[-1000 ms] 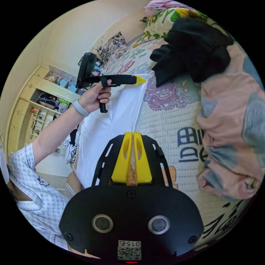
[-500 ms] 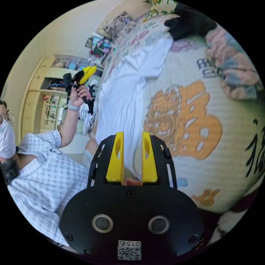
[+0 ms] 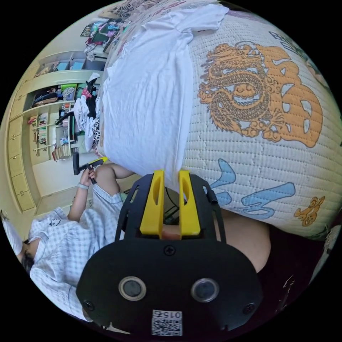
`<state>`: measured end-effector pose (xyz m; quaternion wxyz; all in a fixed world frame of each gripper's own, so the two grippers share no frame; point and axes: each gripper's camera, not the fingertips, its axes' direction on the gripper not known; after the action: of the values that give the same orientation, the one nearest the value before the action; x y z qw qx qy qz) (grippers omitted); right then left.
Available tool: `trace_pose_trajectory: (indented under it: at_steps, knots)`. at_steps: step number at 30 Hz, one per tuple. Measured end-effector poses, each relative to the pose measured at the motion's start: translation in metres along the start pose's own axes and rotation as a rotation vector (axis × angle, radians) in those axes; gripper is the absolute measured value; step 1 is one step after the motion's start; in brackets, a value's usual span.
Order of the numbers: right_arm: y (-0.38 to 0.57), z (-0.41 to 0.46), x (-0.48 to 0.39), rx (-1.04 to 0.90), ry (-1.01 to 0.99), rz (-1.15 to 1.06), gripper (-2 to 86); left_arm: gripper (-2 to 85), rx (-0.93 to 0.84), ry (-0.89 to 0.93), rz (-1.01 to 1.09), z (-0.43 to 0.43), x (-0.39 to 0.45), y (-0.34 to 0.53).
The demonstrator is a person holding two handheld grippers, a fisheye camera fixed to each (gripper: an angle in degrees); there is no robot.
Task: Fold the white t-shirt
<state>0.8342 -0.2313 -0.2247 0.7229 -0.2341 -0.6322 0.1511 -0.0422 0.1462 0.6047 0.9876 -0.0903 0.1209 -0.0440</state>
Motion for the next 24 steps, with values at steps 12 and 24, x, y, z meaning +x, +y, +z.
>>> trace_pose_trajectory:
  at_steps: [12,24]
  knots:
    - [0.045,-0.005,-0.009,-0.013,0.083,0.014,0.2,-0.4,-0.05,-0.028,0.096,0.023,0.03,-0.003]
    - [0.068,-0.013,0.0,0.034,0.058,0.075,4.5,5.6,-0.236,-0.268,0.141,0.068,0.07,-0.023]
